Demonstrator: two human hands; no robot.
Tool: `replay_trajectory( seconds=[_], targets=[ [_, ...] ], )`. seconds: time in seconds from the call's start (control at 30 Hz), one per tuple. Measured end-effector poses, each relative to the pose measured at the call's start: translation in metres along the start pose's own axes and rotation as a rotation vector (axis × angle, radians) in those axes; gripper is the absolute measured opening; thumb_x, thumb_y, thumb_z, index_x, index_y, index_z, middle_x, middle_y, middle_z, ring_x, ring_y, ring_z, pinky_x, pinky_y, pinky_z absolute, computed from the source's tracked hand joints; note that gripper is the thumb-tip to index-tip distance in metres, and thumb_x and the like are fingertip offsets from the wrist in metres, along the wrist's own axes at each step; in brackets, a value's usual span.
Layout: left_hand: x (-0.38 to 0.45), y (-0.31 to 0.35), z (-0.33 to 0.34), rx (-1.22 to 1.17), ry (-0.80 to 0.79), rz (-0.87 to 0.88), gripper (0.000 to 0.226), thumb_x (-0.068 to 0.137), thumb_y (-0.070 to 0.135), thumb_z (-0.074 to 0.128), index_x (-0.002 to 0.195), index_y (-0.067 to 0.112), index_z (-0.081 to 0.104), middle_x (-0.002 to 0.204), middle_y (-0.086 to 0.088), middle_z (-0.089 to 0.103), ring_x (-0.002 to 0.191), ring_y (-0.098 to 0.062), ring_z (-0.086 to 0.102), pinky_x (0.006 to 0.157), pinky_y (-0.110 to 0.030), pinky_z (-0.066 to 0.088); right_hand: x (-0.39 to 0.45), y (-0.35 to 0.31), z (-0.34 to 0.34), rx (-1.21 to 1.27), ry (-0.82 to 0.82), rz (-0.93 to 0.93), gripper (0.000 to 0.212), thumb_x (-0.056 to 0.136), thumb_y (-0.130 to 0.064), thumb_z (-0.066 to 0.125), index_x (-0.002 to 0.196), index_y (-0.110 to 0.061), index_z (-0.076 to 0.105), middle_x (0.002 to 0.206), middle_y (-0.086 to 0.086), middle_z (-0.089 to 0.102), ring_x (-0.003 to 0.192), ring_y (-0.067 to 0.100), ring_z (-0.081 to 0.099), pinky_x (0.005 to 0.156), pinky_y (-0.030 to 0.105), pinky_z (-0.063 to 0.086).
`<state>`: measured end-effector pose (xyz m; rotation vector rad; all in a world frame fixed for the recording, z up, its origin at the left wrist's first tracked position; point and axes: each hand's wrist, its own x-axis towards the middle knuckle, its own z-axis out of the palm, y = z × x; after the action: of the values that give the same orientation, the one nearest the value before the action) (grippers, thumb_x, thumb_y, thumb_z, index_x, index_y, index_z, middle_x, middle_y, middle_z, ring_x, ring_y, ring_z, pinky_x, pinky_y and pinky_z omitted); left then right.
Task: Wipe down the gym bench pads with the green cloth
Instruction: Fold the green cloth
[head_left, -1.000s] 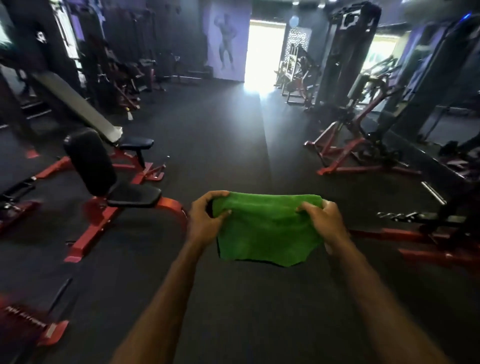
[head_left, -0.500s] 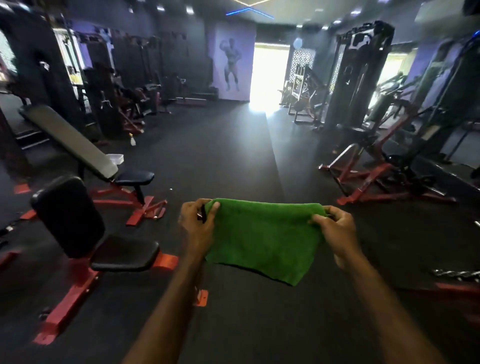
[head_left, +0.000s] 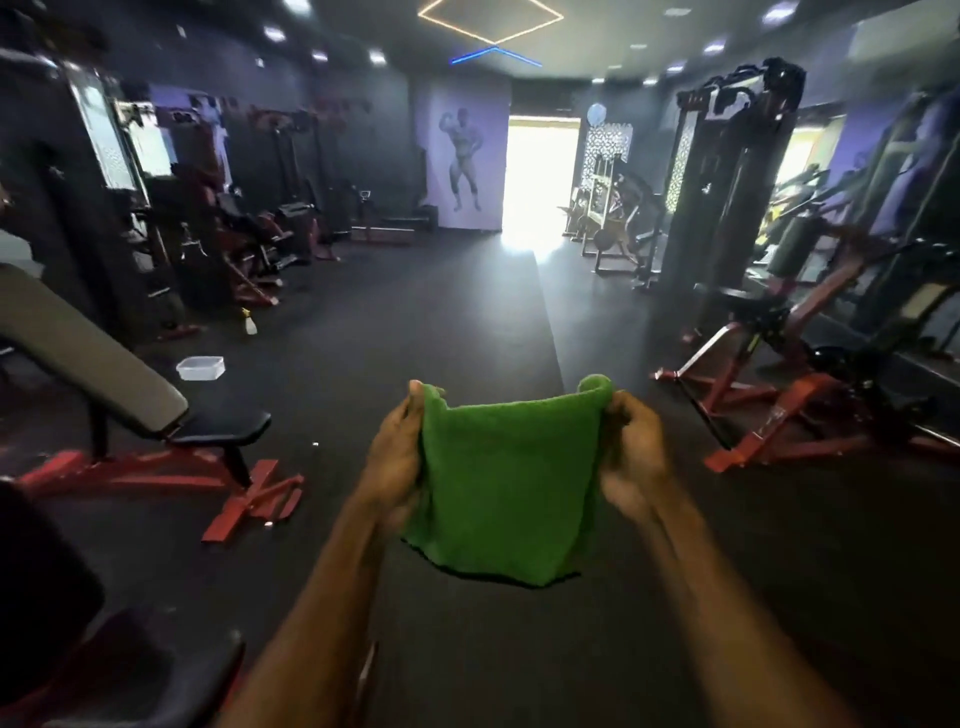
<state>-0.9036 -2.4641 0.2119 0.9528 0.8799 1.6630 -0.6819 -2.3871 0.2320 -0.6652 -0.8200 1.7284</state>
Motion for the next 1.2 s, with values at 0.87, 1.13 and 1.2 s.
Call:
replay_trajectory(
  seconds=[0.87,1.13,1.2],
  targets=[
    [0.645,-0.066,-0.114,0.232,0.344,0.341,0.031,0.101,0.042,0.053,0.085,0.017,0.057,0.070,0.008,0.060,0.069,-0.009,0.059,0.066,-0.032,0.052,0.678,0.055,0.118,-0.652,-0.204,-0.323,0.047,0.079,-0.027,0.086,0.117,-0.013,0.064,0.120,0.011,0.072,0.103,0.019,0.073,0.087,0.036,0.061],
    [0.813,-0.066,-0.220,0.164,0.787,0.235,0.038,0.090,0.050,0.072,0.101,0.015,0.063,0.088,-0.003,0.071,0.078,-0.011,0.069,0.070,-0.031,0.061,0.855,0.107,0.168,-0.805,-0.549,-0.244,0.045,0.081,-0.045,0.083,0.117,-0.021,0.070,0.106,-0.003,0.074,0.096,0.014,0.071,0.078,0.028,0.059],
    [0.857,-0.067,-0.256,0.169,0.707,0.165,0.053,0.079,0.051,0.080,0.112,0.012,0.066,0.101,-0.010,0.075,0.087,-0.018,0.073,0.076,-0.037,0.064,0.917,0.126,0.184,-0.829,-0.579,-0.297,0.054,0.075,-0.016,0.091,0.123,-0.025,0.068,0.114,-0.006,0.073,0.099,0.012,0.071,0.079,0.024,0.059]
  ],
)
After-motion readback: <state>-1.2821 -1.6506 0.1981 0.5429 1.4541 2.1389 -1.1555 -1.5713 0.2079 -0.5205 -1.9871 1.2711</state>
